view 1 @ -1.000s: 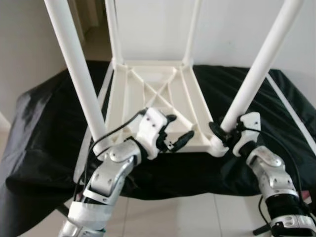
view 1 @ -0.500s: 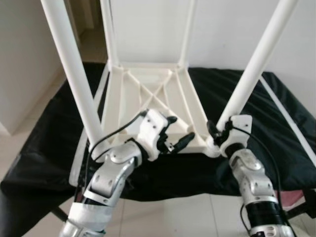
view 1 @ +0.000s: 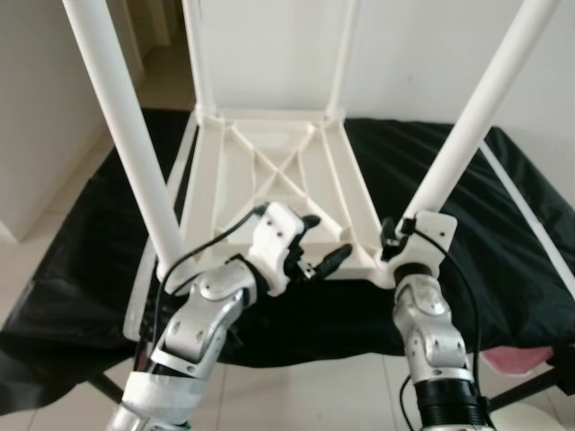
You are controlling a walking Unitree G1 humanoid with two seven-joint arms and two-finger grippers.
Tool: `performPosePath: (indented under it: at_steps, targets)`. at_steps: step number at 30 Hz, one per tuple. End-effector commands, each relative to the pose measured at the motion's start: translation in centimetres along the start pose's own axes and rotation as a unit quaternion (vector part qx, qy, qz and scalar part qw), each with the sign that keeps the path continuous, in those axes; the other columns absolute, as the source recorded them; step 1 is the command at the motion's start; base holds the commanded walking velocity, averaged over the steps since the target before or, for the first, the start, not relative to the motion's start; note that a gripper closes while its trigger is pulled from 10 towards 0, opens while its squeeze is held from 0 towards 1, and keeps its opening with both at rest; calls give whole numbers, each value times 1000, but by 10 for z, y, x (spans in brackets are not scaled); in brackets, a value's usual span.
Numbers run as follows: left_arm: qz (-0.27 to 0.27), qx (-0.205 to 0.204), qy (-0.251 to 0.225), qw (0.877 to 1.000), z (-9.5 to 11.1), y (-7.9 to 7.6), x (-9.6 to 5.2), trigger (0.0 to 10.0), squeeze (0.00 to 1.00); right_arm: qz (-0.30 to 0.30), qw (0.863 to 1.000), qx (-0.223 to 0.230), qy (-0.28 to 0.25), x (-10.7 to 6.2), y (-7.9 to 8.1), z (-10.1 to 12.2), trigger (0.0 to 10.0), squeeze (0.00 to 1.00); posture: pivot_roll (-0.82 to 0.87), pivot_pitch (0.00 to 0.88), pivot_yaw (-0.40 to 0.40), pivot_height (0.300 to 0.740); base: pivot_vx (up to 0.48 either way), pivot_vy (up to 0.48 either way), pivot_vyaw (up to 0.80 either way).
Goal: Building children table
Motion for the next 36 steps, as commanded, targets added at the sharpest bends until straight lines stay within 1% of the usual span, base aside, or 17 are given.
performPosePath:
  at_steps: [1,7,10,11,13,14,19,22,24,25,28,29,30,31,33,34,36]
  targets:
    - [-10,7,5,1000,-1,-6,0,10000,0,-6,999,11,40,-5,-1,-18,10000,0,-17,0,-38,740,0,0,0]
    - [-8,7,4,1000,-1,-7,1,10000,0,-4,999,4,37,-5,0,-16,10000,0,-16,0,-39,740,0,0,0]
    - [6,26,15,1000,-6,-4,1,10000,0,-1,999,-6,35,-4,-1,-15,10000,0,-13,0,-42,740,0,0,0]
    - [13,25,17,999,-8,-2,1,10000,0,4,1000,-8,29,-4,-2,-13,10000,1000,-14,0,-43,740,0,0,0]
    - [16,23,18,999,-9,-1,1,10000,0,8,1000,-9,26,-4,-2,-12,10000,1000,-14,0,-43,740,0,0,0]
    - [20,21,19,999,-10,0,1,10000,0,12,1000,-19,14,-4,-5,-8,10000,1000,-15,0,-43,740,0,0,0]
    - [25,27,19,999,-11,1,1,10000,0,18,999,-26,7,-5,-8,-6,10000,1000,-18,0,-43,740,0,0,0]
    - [30,41,21,998,-14,1,0,10000,0,53,998,-36,-16,-5,-13,0,10000,1000,-26,0,-37,740,0,0,0]
    - [29,49,28,998,-17,0,-1,10000,0,105,993,-41,-30,-6,-10,3,10000,1000,-29,0,-31,740,0,0,0]
    - [29,49,28,998,-17,0,-1,10000,0,105,993,-41,-30,-6,-10,3,10000,1000,-29,0,-31,740,0,0,0]
    - [26,53,34,998,-20,-2,-2,10000,0,149,987,-45,-35,-8,-7,3,10000,1000,-31,0,-27,740,0,0,0]
    - [26,53,34,998,-20,-2,-2,10000,0,149,987,-45,-35,-8,-7,3,10000,1000,-31,0,-27,740,0,0,0]
    - [25,55,37,998,-21,-3,-3,10000,0,180,981,-54,-42,-8,-6,4,10000,0,-32,0,-24,740,0,0,0]
    - [25,55,37,998,-21,-3,-3,10000,0,180,981,-54,-42,-8,-6,4,10000,0,-32,0,-24,740,0,0,0]
    - [24,55,39,997,-22,-4,-3,10000,0,214,974,-65,-47,-7,-6,4,10000,0,-31,0,-21,740,0,0,0]
    - [24,55,39,997,-22,-4,-3,10000,0,214,974,-65,-47,-7,-6,4,10000,0,-31,0,-21,740,0,0,0]
    - [22,54,40,998,-23,-6,-4,10000,0,258,962,-80,-49,-6,-4,2,10000,0,-30,0,-15,740,0,0,0]
Point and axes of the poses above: a point about 5 cm out from each wrist's last joint towards the gripper, its own x axis pointing out of the wrist towards the gripper, its own z axis along the axis of the wrist's last joint, y = z × x, the point moved 6 cm from there along x, pointing out of the wrist towards the gripper, and after that the axes turned 9 degrees about -x, right-handed, at the moved point
